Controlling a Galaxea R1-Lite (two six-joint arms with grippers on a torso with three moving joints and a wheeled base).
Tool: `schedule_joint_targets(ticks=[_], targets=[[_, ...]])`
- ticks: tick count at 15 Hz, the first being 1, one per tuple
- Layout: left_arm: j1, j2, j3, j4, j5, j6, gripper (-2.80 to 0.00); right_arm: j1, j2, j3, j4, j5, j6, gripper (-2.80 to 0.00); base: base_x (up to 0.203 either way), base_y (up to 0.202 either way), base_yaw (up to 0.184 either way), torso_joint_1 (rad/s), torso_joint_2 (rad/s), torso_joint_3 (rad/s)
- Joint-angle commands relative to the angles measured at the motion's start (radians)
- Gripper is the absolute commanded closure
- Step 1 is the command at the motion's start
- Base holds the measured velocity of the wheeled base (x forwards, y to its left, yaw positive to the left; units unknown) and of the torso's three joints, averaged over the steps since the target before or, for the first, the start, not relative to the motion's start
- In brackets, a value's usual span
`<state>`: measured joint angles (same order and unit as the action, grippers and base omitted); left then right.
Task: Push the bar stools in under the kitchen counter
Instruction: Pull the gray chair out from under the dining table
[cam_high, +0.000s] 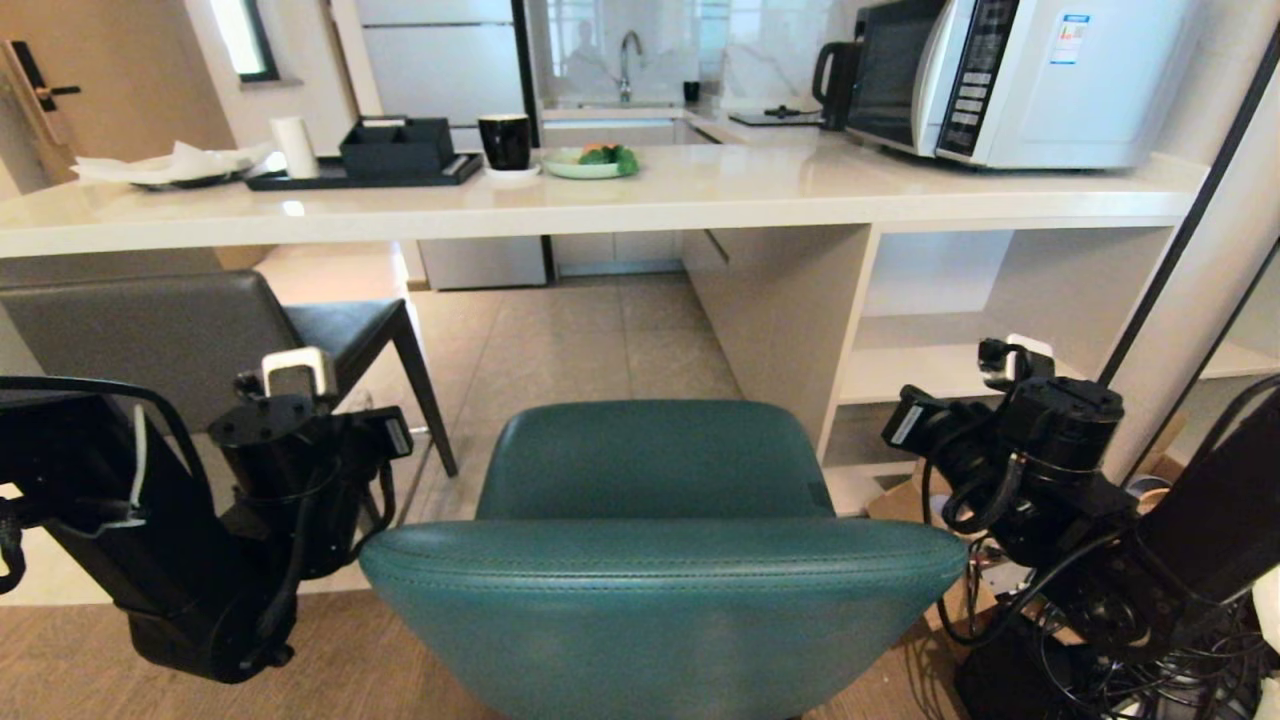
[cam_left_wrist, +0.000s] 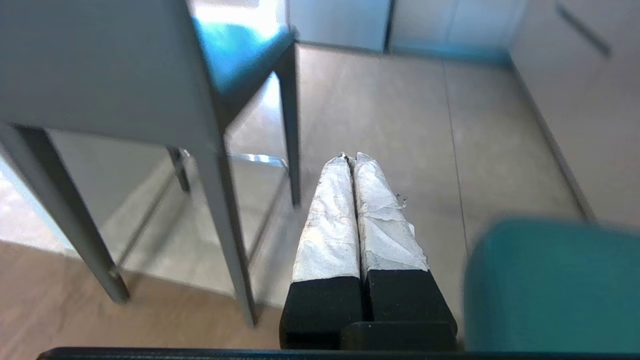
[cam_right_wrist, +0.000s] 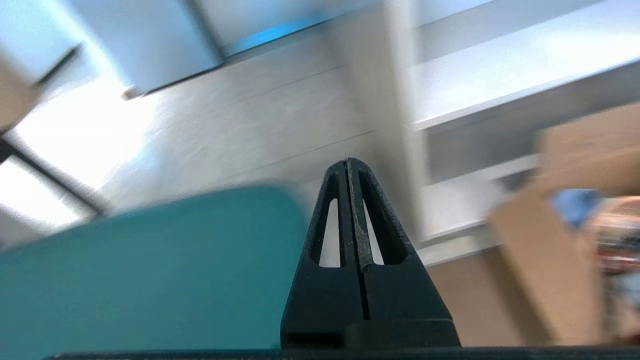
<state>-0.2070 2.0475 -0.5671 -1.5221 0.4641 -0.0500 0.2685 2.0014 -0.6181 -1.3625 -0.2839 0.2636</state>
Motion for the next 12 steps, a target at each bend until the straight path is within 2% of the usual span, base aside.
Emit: schedule_joint_targets(ticks=[1, 4, 6, 8, 11, 12], targets=[[0.026, -0.075, 0.018, -0.008, -0.015, -0.001, 0.00, -0.053, -0.069, 0.001, 0.017, 0.000, -0.001, 0.00, 0.000, 0.000, 0.000, 0.000, 0.00, 0.000], [0.062, -0.240, 0.108, 0.000, -0.098, -0.001, 0.00, -0.114, -0.214, 0.012, 0.102, 0.033, -0.018, 0.00, 0.000, 0.000, 0.000, 0.000, 0.00, 0.000], [0.073, -0.402, 0.146, 0.092, -0.139, 0.000, 0.00, -0.141, -0.362, 0.015, 0.225, 0.056, -0.057, 0.00, 0.000, 0.000, 0.000, 0.000, 0.00, 0.000], [0.074, -0.635, 0.149, 0.312, -0.164, -0.001, 0.00, -0.152, -0.554, 0.013, 0.401, 0.067, -0.103, 0.00, 0.000, 0.000, 0.000, 0.000, 0.00, 0.000], [0.079, -0.997, 0.089, 0.765, -0.221, -0.013, 0.00, -0.154, -0.854, -0.025, 0.730, 0.084, -0.136, 0.00, 0.000, 0.000, 0.000, 0.000, 0.00, 0.000], [0.089, -1.092, 0.068, 0.881, -0.233, -0.018, 0.00, -0.154, -0.941, -0.043, 0.820, 0.102, -0.142, 0.00, 0.000, 0.000, 0.000, 0.000, 0.00, 0.000]])
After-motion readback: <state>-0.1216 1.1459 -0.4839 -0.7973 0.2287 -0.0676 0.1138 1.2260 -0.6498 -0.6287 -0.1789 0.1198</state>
